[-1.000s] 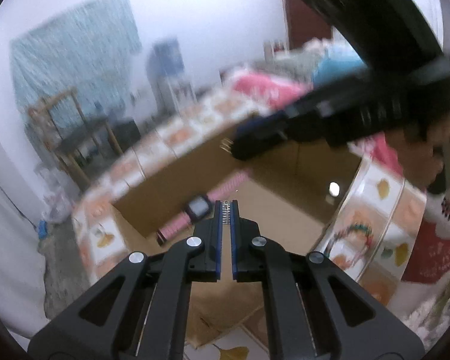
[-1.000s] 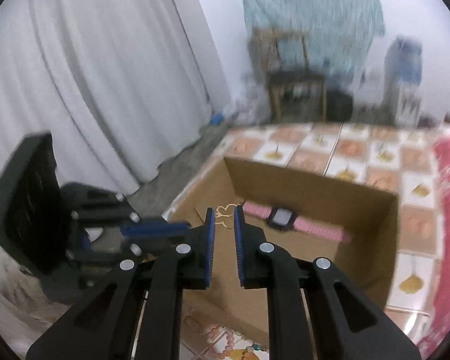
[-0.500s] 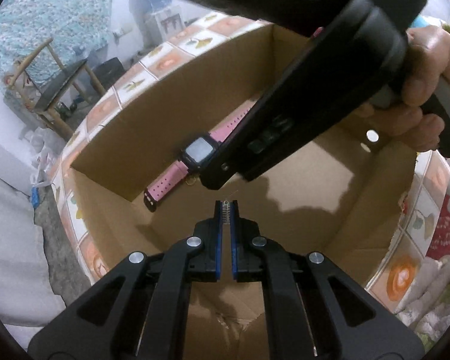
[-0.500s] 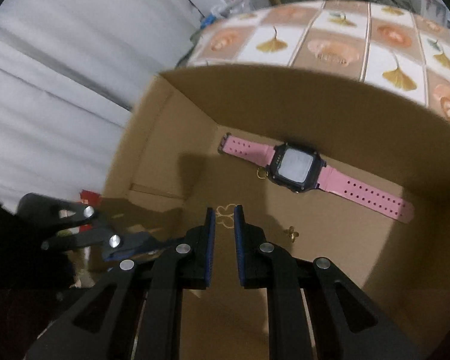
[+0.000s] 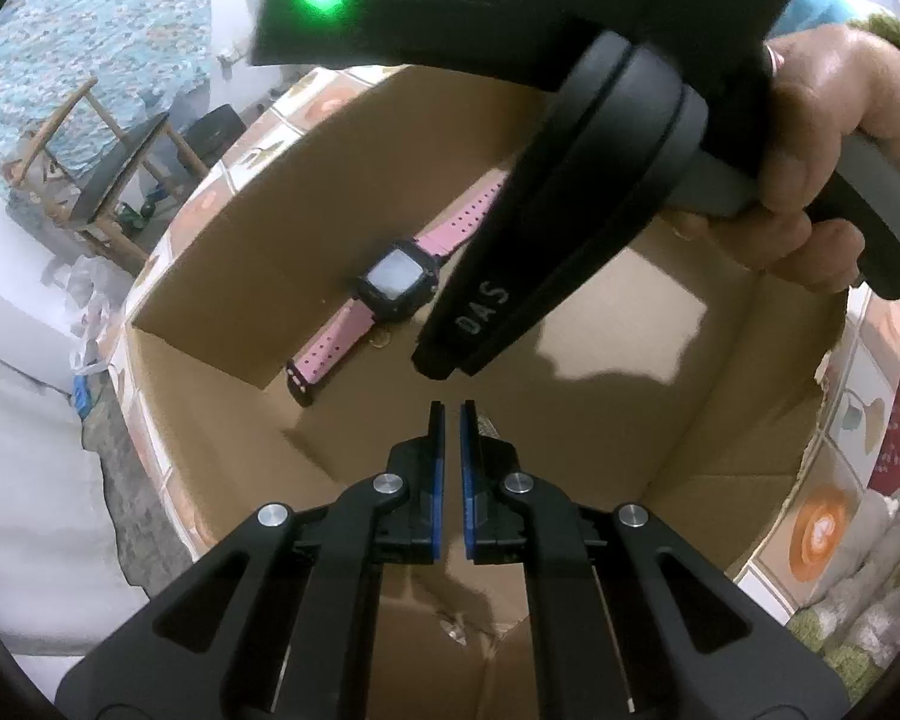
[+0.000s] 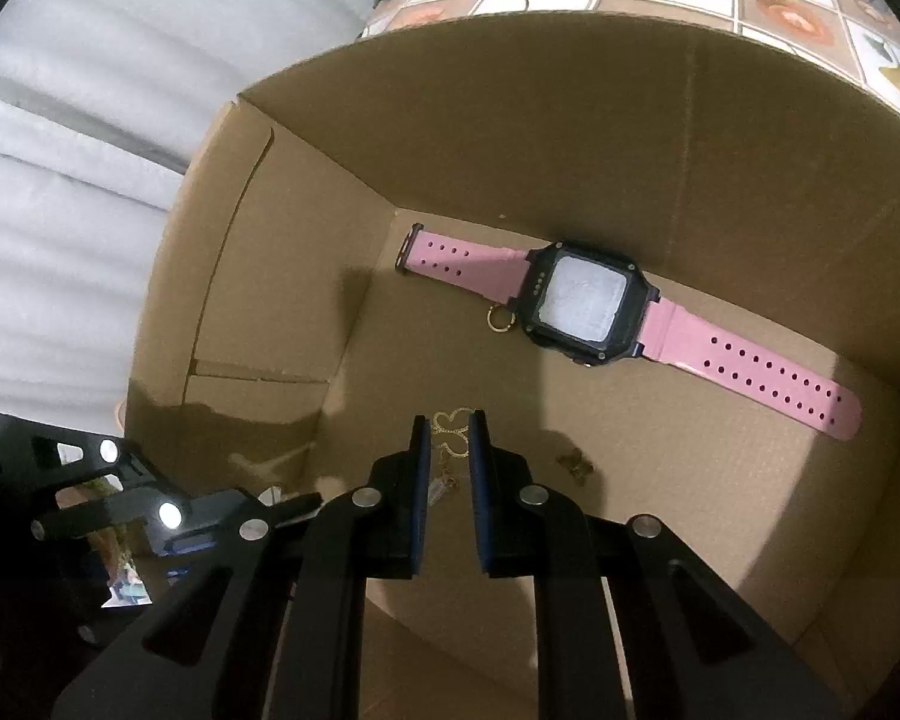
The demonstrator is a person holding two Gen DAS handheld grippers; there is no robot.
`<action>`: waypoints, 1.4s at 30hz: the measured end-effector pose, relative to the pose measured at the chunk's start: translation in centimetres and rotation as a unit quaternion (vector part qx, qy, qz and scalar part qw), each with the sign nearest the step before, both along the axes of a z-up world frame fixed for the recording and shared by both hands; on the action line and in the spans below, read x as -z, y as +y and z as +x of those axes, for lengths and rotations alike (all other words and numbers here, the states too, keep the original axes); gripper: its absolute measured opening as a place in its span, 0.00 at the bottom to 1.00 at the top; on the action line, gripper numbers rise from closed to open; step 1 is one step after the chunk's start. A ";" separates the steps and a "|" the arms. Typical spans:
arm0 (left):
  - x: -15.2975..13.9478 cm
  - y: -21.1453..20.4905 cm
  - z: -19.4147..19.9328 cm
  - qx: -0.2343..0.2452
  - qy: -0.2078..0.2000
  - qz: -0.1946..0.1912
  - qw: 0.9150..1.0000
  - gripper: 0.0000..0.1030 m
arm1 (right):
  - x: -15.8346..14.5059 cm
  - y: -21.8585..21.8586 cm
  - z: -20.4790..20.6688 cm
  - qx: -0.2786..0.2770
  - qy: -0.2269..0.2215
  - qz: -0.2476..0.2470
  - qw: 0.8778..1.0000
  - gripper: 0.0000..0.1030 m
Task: Organize jewelry
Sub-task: 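Open both tools to drop the charms into the box, then move both tools back out of the box toward the bracelets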
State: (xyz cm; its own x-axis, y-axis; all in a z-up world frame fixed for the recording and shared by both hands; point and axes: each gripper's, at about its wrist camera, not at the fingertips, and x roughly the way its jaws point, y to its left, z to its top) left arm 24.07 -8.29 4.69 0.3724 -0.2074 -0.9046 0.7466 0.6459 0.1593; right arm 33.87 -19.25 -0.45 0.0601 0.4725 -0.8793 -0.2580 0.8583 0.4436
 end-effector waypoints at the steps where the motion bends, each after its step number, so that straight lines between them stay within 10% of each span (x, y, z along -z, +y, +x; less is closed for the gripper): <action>1: -0.3 0.2 0.0 -0.004 -0.001 -0.006 1.000 0.04 | 0.0 -0.3 0.2 0.002 0.000 0.002 1.000 0.13; 16: -7.4 6.3 -3.2 -0.082 -0.076 -0.129 0.985 0.30 | -7.8 -4.7 -3.3 0.044 -0.106 0.050 0.992 0.27; 25: -9.3 10.1 -9.6 -0.107 -0.130 -0.198 0.966 0.75 | -14.8 -9.0 -15.6 0.064 -0.257 0.130 0.955 0.44; 30: -7.0 10.9 -13.2 -0.115 -0.127 -0.204 0.964 0.82 | -11.6 -10.6 -21.7 0.106 -0.250 0.139 0.952 0.46; 42: 0.3 9.5 -16.1 -0.126 0.019 -0.297 0.946 0.82 | -0.6 -10.3 -24.8 0.218 -0.138 0.116 0.959 0.37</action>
